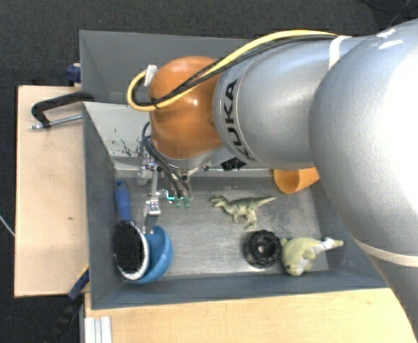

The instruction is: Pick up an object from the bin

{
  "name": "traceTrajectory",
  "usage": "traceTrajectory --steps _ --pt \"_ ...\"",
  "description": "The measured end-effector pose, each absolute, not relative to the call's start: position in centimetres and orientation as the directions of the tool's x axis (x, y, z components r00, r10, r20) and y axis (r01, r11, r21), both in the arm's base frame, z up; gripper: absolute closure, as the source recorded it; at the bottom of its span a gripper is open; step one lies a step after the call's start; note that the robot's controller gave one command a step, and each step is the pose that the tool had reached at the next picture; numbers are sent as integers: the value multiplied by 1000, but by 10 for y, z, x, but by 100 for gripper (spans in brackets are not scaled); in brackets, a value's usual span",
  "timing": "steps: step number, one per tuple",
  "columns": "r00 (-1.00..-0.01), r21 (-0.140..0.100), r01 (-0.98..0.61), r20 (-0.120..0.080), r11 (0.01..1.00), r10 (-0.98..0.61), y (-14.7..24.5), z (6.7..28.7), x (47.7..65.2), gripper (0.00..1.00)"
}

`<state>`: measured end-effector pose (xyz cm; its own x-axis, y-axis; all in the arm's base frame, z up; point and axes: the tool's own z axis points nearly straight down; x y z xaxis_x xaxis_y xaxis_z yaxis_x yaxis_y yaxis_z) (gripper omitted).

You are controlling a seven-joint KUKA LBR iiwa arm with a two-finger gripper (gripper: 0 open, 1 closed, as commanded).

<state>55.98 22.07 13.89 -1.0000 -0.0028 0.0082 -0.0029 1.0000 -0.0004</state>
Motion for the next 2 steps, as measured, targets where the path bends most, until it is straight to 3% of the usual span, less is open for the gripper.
traceTrajectory --steps 1,2 --pt "-976 -14 -216 -14 976 -216 215 80 539 0" --pt "-889 -10 -455 -38 890 -455 200 79 504 0"
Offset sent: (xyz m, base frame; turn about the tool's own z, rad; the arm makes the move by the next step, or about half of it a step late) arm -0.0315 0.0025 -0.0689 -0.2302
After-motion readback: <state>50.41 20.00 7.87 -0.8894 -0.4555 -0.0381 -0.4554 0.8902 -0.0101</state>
